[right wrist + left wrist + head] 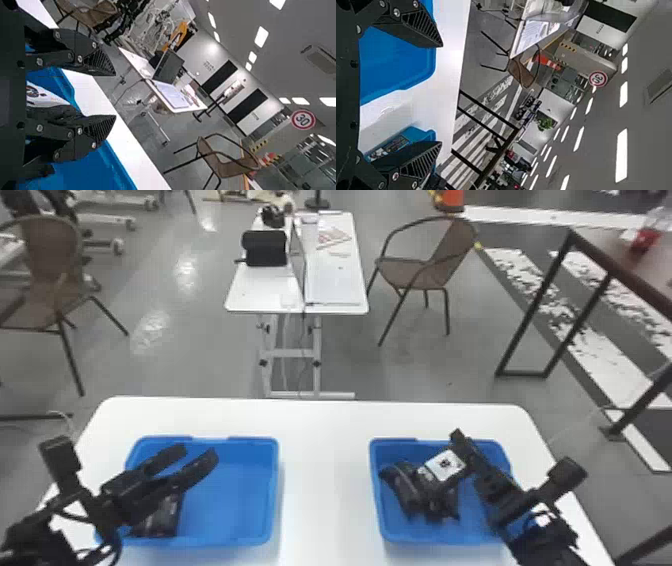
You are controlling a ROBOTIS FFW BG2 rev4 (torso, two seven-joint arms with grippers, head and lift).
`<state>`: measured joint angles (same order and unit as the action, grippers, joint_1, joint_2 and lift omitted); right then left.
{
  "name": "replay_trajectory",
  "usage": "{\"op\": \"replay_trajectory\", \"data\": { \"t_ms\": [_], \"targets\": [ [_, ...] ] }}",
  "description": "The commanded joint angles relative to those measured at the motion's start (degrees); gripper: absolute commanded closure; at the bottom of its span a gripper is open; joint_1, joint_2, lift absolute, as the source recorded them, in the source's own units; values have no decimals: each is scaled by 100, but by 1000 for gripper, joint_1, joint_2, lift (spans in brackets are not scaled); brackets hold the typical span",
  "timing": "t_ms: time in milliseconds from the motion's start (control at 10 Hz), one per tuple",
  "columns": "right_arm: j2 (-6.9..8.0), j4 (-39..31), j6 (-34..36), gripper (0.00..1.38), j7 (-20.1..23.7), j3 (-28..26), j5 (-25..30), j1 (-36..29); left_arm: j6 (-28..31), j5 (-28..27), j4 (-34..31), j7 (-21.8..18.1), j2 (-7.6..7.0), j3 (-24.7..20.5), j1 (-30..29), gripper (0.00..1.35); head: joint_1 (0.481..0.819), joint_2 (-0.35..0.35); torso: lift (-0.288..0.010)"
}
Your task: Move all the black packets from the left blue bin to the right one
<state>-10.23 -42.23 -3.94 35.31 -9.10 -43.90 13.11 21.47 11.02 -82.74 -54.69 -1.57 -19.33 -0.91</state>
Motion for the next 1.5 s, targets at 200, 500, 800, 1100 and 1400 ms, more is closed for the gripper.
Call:
{"op": "replay_trajectory", "data": {
  "t_ms": [200,500,800,1100,1400],
  "targets": [
    [223,-1103,-414,288,-95,-382,-225,-520,771,-1242,-331,178,87,-335,100,173,695,-129,0],
    [522,-2369,-133,328,-86,-242,-330,-1258,2002,-2710,-524,547,172,-335,373,177,695,-81,0],
    [645,-2430,16,328,-68,-180,-339,-1478,3180,-3870,-858,951,172,-62,628,185,695,25,0],
    [680,-2378,51,328,28,-163,-427,-1522,3434,-3976,-577,1162,172,78,742,186,695,57,0],
    [689,-2325,69,328,99,-154,-444,-1522,3566,-4081,-313,1320,172,210,821,186,695,58,0]
  ]
}}
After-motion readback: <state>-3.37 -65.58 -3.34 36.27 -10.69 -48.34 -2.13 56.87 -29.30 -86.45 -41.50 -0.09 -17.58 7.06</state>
